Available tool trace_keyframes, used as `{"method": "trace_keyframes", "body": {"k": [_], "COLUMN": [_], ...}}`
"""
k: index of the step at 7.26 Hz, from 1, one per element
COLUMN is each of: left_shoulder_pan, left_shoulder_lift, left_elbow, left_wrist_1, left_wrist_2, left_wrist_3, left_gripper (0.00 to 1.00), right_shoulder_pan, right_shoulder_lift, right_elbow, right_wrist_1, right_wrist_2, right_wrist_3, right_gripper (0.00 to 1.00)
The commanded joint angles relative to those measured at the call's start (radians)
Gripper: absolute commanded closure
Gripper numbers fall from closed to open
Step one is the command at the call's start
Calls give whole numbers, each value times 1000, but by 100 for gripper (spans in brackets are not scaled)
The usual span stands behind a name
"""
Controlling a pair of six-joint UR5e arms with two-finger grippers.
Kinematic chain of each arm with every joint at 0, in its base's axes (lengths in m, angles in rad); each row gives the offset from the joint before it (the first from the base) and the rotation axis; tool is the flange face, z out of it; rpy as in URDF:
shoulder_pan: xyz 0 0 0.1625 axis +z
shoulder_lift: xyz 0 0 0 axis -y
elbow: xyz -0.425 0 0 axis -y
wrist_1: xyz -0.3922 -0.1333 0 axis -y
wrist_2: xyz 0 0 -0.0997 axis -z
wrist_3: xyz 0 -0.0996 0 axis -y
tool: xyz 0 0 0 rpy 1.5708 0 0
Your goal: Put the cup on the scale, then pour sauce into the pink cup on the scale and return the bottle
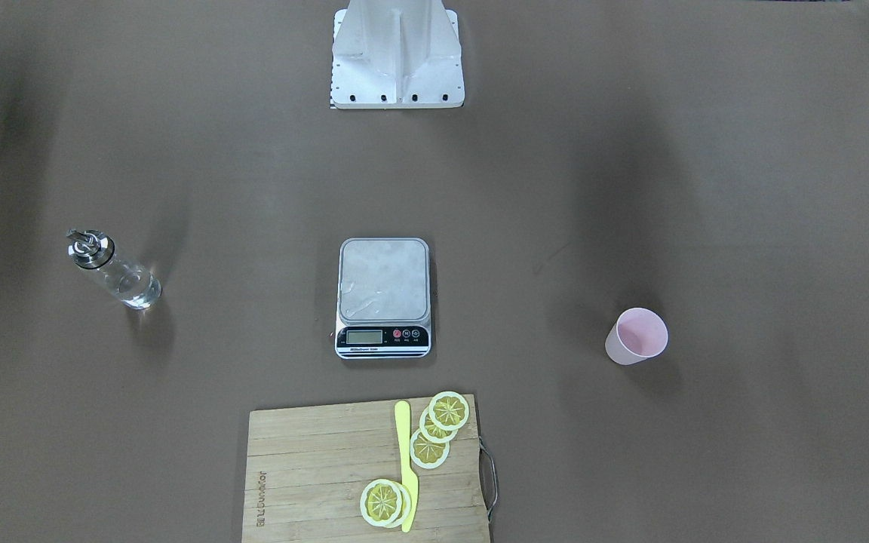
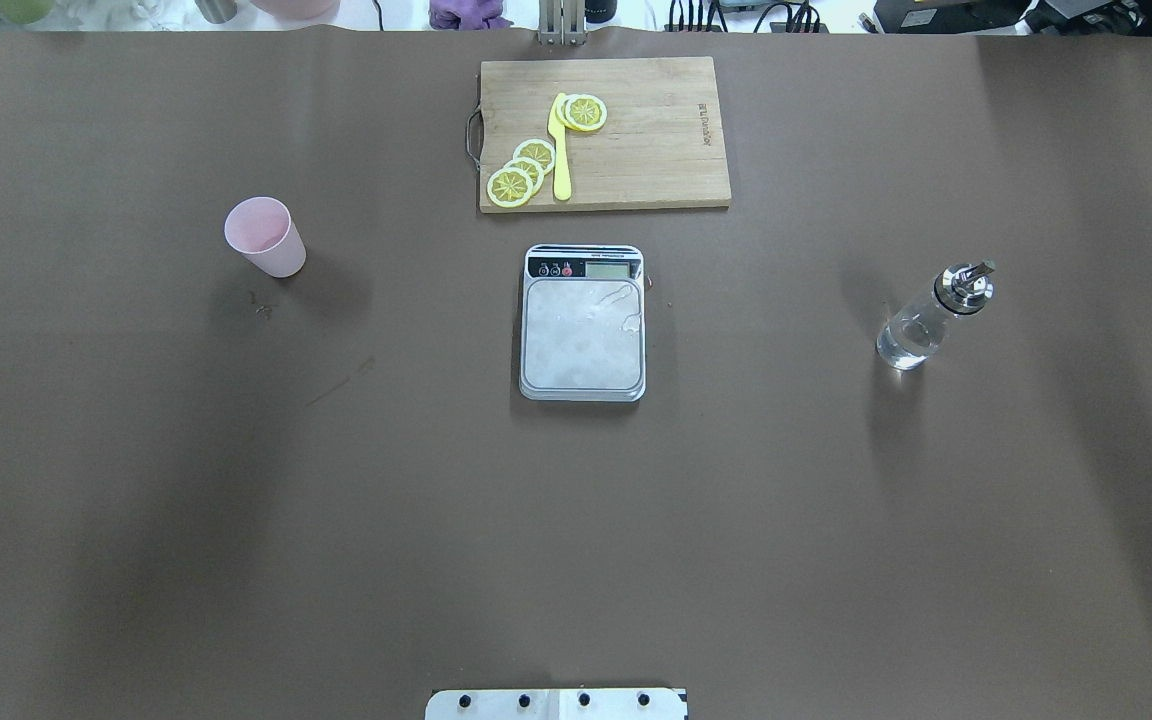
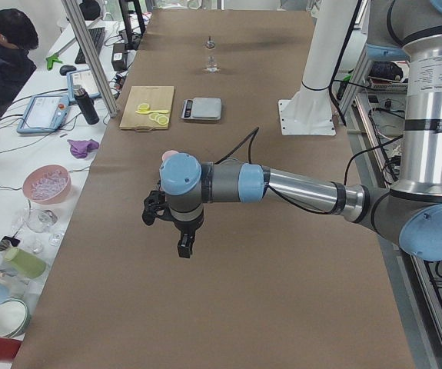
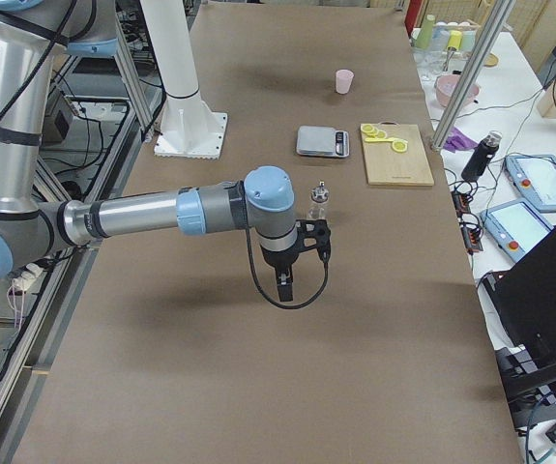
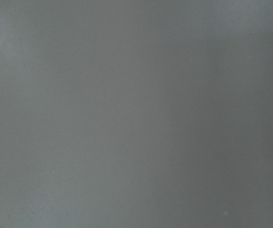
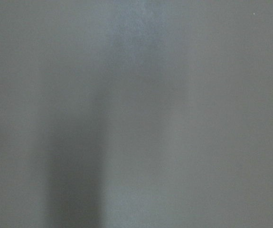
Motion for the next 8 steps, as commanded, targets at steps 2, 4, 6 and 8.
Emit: {"method": "trace_keyframes", "body": {"k": [2, 4, 6, 8], "left_shoulder_pan": [4, 1, 15, 137], "left_shoulder_lift": [-1, -1, -25, -101], "left_elbow": [94, 40, 16, 3], "left_wrist_1": [-300, -456, -562, -580], "left_wrist_2": [-59, -59, -59, -58], "left_wrist_3": [1, -8, -181, -357], "left_gripper": [2, 2, 2, 1], "right_shoulder_pan": [2, 2, 2, 0], "right_shoulder_lift": [24, 29, 27, 26], "right_elbow": [-10, -2, 4, 12], "right_wrist_1": [0, 3, 1, 1], "right_wrist_2": [28, 27, 27, 27], "right_wrist_3": [-1, 6, 19, 36], "right_gripper": [0, 0, 0, 0]}}
